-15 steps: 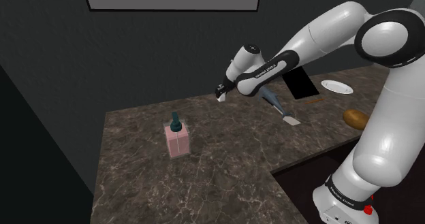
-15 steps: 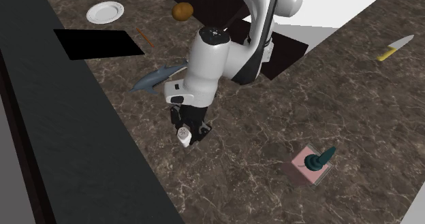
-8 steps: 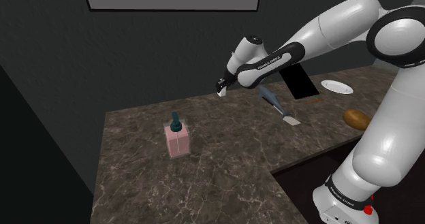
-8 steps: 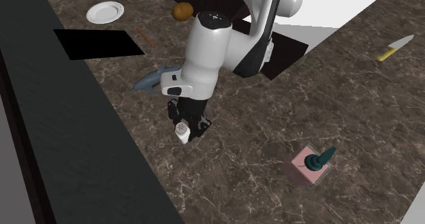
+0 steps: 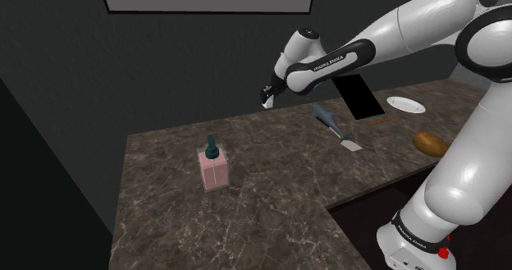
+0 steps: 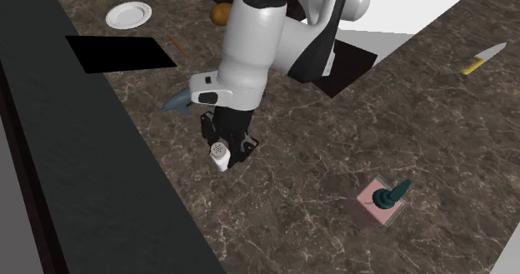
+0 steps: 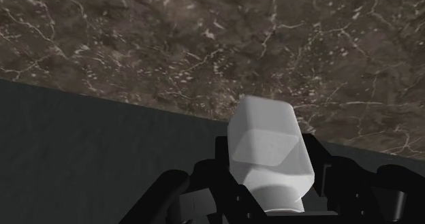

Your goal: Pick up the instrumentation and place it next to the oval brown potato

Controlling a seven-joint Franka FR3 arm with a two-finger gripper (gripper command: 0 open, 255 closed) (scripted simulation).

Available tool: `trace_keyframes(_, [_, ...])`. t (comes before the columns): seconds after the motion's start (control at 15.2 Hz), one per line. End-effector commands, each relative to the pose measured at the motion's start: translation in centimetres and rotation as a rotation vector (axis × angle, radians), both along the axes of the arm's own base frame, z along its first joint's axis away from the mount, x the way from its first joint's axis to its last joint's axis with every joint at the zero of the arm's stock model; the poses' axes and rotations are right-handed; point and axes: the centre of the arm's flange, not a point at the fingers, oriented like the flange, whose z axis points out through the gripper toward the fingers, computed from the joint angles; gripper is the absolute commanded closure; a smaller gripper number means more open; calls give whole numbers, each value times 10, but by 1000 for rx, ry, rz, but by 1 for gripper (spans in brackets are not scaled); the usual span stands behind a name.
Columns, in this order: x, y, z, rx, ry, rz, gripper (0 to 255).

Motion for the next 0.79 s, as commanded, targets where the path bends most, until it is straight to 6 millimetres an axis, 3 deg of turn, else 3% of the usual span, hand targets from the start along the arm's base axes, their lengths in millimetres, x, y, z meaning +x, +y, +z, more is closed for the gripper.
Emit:
trace_keyframes(0.0, [0,0,11,0,1,0,255])
trace_keyframes(0.46, [0,0,44,0,1,0,255])
trace_keyframes(0.73, [-40,-35,44,0,1,0,255])
